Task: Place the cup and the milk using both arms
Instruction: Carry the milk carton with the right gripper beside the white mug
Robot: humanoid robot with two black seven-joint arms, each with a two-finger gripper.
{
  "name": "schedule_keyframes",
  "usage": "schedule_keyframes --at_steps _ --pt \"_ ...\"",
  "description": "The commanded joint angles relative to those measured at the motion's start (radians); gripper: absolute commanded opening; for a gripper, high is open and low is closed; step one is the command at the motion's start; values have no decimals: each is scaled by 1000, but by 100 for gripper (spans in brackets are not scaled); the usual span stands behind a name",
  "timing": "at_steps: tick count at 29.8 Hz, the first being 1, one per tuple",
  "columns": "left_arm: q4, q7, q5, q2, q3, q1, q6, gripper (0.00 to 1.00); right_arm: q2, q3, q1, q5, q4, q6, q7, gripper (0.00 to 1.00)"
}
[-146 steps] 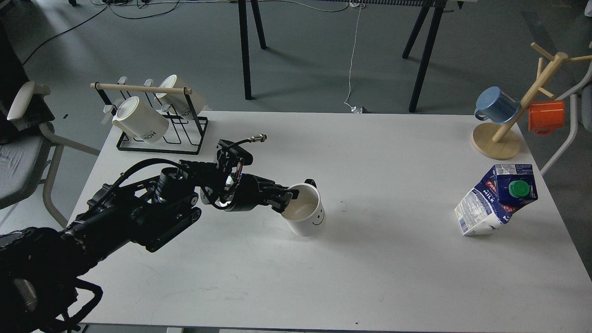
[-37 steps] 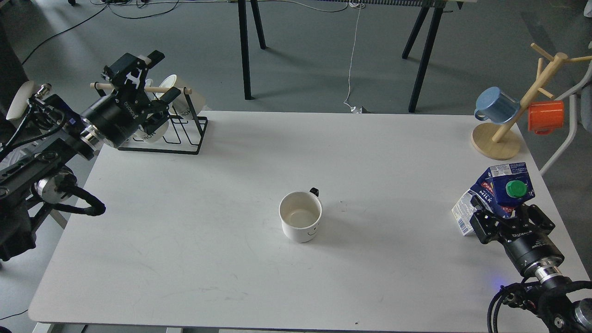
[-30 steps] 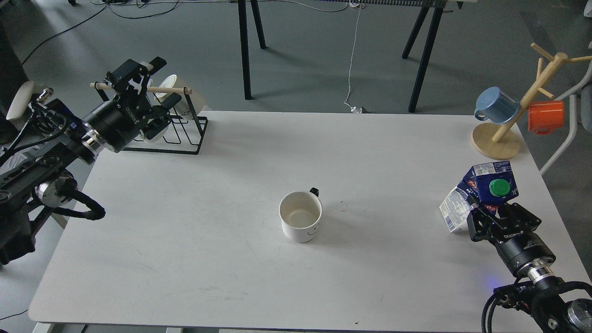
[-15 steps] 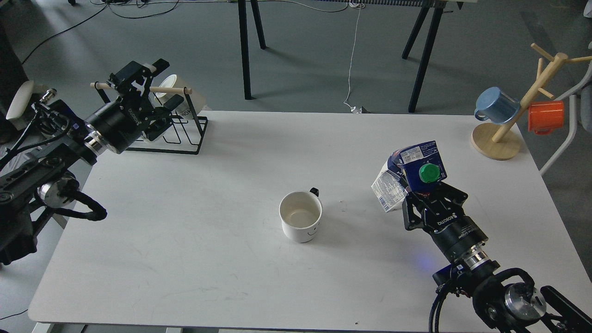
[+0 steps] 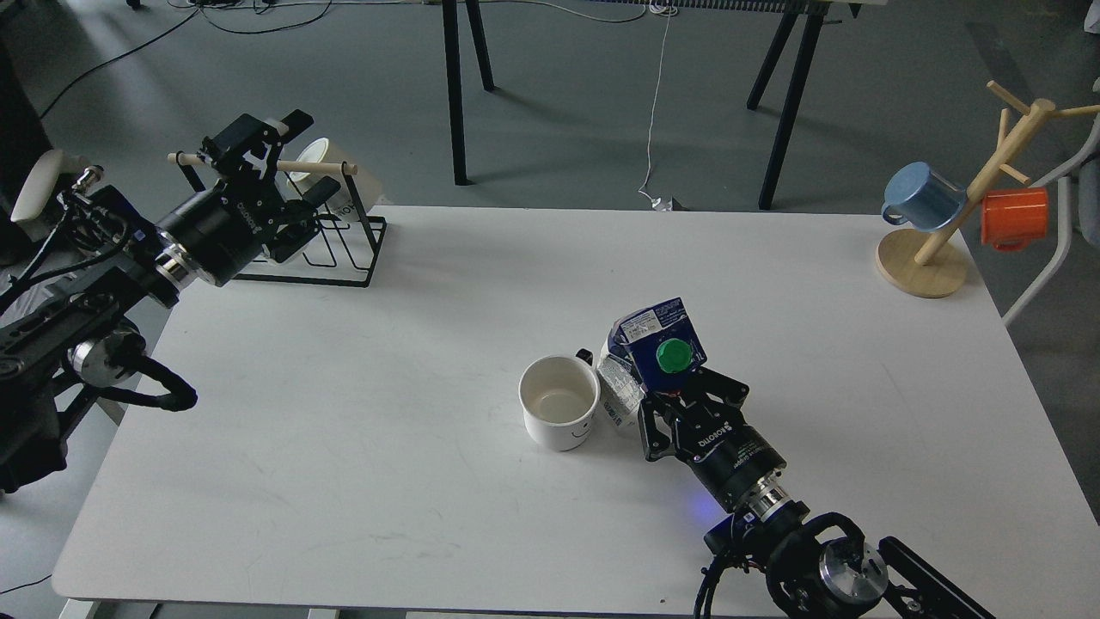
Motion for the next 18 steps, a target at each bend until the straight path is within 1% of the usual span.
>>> schedule_keyframes --at_steps 1,7,11,14,16,18 --pt "0 0 0 1 0 7 0 93 4 -9 -8 -5 0 0 1 25" --pt "0 0 8 0 0 13 0 93 2 -9 -10 -5 -1 0 5 26" --pt "0 0 21 -2 0 13 0 94 -1 -10 -10 -5 -1 0 5 31" --pt "0 0 23 -2 -2 13 0 94 -2 -9 -11 -5 -3 0 5 40" --pt "0 0 23 -2 0 13 0 94 -4 -10 -16 -5 -1 0 5 49" --pt "0 0 23 -2 0 13 0 94 -4 -9 -21 -5 0 0 5 55"
